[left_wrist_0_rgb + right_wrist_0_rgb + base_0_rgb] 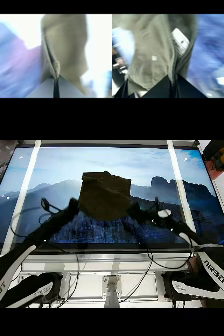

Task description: Fold the clothes and pants, and hang the long-sleeved shirts on hangers.

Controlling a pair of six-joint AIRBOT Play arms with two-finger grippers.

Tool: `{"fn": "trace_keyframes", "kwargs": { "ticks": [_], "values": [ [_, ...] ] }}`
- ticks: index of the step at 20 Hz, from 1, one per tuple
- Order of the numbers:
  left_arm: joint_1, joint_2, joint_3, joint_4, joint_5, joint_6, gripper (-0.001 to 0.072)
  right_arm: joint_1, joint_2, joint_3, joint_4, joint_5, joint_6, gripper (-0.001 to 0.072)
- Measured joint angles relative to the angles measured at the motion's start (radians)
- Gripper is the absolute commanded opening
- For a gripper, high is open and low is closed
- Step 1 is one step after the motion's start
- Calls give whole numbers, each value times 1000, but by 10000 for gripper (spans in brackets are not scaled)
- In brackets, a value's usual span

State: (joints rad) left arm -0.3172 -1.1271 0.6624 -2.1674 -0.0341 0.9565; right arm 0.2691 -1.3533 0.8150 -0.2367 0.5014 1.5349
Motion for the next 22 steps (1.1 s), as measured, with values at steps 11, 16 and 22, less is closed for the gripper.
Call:
{"fn": "trace_keyframes", "kwargs": {
  "ticks": [11, 16, 22],
  "values": [
    [19, -75, 619, 215, -135, 0, 10, -31, -1, 683, -119, -39, -8, 32],
    [28, -134, 695, 225, -142, -1, 7, -32, -36, 740, -164, -108, -6, 32],
    [46, -299, 831, 229, -142, -72, 9, -37, -167, 864, -179, -275, -6, 32]
  ]
}}
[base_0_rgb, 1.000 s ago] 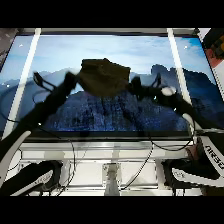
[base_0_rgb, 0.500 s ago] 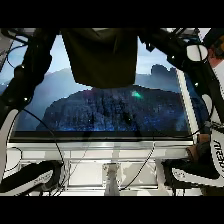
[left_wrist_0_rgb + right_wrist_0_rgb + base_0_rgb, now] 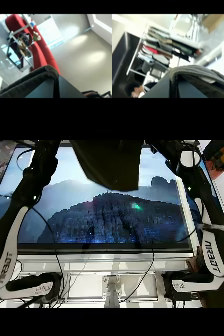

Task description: Fold the clothes and pants, and hang the long-sleeved shirts on hangers.

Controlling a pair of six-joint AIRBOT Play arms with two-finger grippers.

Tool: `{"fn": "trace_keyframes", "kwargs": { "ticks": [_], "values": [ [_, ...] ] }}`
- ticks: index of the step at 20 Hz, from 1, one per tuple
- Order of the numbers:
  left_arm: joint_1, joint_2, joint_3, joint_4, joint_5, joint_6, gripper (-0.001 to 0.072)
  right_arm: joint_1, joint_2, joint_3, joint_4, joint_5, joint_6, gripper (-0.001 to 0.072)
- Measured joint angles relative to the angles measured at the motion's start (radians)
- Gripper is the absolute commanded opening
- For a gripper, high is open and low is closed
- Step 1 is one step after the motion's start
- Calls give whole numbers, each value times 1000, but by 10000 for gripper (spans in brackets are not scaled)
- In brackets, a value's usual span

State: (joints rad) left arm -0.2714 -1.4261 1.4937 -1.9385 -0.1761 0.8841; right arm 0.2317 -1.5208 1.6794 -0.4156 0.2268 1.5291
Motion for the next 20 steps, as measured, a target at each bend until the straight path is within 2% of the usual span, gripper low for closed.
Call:
{"fn": "trace_keyframes", "kwargs": {
  "ticks": [5, 8, 10, 15, 20],
  "values": [
    [12, -102, 155, 85, 96, -24, 10, -24, -141, 215, -6, 42, 0, 33],
    [23, -127, 182, 187, 221, -30, 10, -55, -195, 270, -22, 133, 0, 32],
    [35, -141, 189, 239, 339, -19, 9, -84, -220, 283, -55, 246, 8, 29],
    [60, -145, 140, 289, 658, 144, 9, -119, -237, 240, -162, 515, 43, 28],
    [66, -2, -118, 301, 796, 256, 9, -86, -119, 10, -259, 642, 59, 28]
  ]
}}
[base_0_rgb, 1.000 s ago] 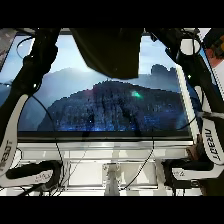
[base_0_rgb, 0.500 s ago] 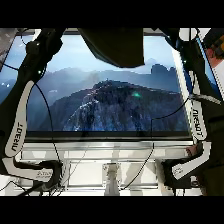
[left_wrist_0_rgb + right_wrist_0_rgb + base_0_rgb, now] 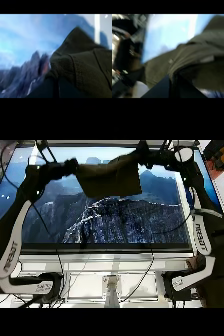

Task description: Fold the clothes and pants, and hang the long-sleeved shirts on hangers.

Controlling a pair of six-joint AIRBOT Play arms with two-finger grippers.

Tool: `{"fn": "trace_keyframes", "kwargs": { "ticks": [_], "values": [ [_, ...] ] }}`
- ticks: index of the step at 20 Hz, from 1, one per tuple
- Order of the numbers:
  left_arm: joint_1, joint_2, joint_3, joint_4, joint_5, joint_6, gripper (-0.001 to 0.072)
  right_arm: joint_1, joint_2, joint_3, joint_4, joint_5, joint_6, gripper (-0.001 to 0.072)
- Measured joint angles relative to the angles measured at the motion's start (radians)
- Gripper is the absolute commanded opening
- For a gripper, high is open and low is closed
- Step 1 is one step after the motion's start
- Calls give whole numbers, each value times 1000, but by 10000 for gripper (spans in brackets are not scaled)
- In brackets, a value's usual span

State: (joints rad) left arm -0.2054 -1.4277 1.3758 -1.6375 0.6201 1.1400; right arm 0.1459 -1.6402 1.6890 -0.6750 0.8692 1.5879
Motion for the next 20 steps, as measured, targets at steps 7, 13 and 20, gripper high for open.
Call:
{"fn": "trace_keyframes", "kwargs": {
  "ticks": [7, 13, 20],
  "values": [
    [-1, 383, -533, -64, 23, 49, 10, 79, 403, -646, -53, -100, 136, 29],
    [-79, 692, -830, -175, 21, 53, 9, 208, 688, -1008, -146, -140, 451, 30],
    [-212, 887, -905, -103, 51, -85, 9, 385, 894, -1166, -341, 51, 909, 32]
  ]
}}
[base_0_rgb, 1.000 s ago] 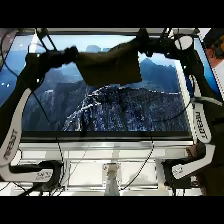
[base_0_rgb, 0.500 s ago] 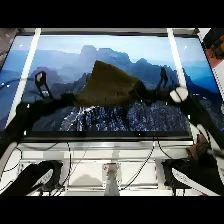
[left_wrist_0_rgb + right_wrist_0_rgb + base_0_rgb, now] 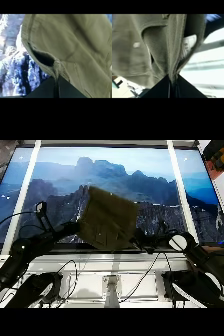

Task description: Fold the clothes and pants, and hang the long-sleeved shirts on hangers.

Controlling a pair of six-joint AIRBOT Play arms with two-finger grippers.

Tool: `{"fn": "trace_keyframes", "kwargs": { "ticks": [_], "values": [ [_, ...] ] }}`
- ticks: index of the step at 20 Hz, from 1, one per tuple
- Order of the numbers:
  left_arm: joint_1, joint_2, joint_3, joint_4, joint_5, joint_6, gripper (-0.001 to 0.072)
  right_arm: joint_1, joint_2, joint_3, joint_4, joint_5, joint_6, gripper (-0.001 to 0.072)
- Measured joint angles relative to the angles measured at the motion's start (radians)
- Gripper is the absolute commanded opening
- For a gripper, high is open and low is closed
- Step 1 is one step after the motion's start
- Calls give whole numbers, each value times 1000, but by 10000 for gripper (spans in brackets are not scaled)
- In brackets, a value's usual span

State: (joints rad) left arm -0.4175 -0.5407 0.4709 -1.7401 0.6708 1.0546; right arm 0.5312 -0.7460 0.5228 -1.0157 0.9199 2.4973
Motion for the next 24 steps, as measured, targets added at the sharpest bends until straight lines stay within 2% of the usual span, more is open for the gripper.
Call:
{"fn": "trace_keyframes", "kwargs": {
  "ticks": [5, 8, 11, 18, 24],
  "values": [
    [-26, 28, -7, 81, 14, -68, 9, 34, 26, -19, -72, 79, 149, 33],
    [-28, 29, -8, 98, -56, -98, 8, 33, 13, -22, -95, -36, 188, 33],
    [-27, -10, -5, 105, -184, -169, 8, -9, -34, -22, -105, -173, 216, 32],
    [6, -343, 154, 108, -402, -222, 9, -214, -215, 33, -106, -480, 241, 32],
    [43, -618, 352, 109, -461, -229, 9, -272, -404, 260, -113, -547, 183, 32]
  ]
}}
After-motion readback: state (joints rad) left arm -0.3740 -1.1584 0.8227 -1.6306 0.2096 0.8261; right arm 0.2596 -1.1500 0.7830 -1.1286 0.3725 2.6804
